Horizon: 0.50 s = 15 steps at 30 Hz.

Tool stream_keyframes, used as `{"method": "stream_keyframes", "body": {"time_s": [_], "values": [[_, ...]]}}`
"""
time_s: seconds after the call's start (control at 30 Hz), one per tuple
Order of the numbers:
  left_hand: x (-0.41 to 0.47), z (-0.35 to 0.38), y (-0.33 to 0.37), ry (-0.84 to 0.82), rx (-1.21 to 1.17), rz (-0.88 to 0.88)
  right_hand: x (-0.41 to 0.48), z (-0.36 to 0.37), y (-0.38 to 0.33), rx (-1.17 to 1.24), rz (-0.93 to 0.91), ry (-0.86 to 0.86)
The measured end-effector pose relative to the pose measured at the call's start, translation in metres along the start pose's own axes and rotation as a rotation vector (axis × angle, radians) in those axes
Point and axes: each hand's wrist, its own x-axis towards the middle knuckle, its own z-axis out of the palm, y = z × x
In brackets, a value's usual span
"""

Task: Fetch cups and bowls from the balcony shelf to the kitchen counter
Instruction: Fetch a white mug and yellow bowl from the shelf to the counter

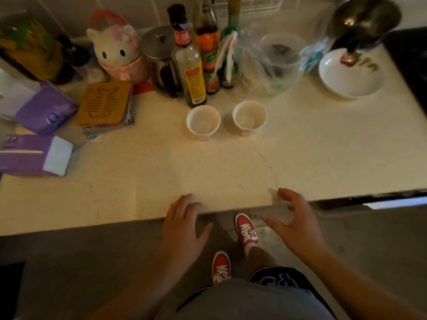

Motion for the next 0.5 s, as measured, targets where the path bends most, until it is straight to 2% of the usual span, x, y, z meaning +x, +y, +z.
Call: {"method": "stream_keyframes", "body": {"time_s": [0.07,0.13,0.27,0.37,0.5], "values": [[-0.023,0.010,-0.004,-0.049,0.033,0.106,-0.032,0.005,0.016,0.005,0.053,0.005],[-0.042,0.023,-0.009,-0.141,-0.008,0.131,-0.061,0.006,0.034,0.043,0.121,-0.014],[-0.063,0.051,-0.008,-0.550,-0.265,-0.117,-0.113,-0.002,0.077,0.126,0.282,-0.109],[-0.067,0.077,0.000,-0.723,-0.157,-0.173,-0.155,-0.012,0.121,0.198,0.439,-0.091],[-0.068,0.110,0.033,-0.865,-0.017,-0.140,-0.225,-0.027,0.187,0.271,0.656,0.032]]}}
